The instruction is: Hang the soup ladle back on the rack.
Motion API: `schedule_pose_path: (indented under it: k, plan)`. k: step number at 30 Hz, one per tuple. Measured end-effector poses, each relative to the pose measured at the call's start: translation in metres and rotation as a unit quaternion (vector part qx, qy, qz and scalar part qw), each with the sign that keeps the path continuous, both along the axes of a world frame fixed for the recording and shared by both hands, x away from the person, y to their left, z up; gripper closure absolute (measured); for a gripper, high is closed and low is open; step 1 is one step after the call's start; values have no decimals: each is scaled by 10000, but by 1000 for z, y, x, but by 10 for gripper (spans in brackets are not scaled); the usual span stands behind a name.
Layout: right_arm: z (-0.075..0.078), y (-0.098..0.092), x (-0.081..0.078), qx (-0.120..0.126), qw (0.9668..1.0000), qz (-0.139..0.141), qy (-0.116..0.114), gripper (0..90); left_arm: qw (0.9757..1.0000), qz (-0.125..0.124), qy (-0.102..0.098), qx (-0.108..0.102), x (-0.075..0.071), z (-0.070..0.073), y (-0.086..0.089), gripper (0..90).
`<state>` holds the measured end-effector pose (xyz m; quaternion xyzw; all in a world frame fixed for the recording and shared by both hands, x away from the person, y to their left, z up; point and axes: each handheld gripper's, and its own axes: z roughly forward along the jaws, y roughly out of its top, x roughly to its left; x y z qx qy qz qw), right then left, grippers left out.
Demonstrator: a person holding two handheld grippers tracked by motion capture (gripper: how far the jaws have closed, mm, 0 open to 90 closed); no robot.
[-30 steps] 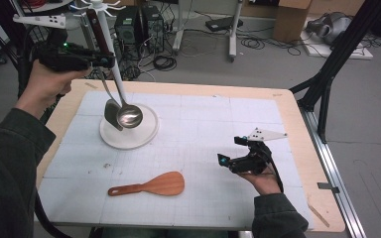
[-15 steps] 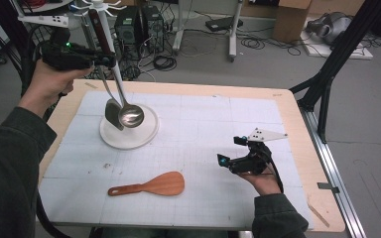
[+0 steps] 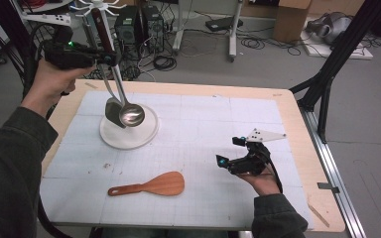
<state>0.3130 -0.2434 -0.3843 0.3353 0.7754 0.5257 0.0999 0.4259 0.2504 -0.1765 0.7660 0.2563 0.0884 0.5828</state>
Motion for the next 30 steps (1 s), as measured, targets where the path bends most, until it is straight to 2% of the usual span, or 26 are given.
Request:
schedule_pose_path:
  k: [12,21,30]
  plan:
    - [0,2,0,-3,10000,37,-38,4,9995,168,139,-210,-1,-5,9,721]
    - [0,2,0,13,10000,56,-45,4,9995,242,82,-196,-6,-6,11,713]
    - [0,3,-1,19,10000,63,-47,4,9993,362,-21,-72,-14,-4,18,681]
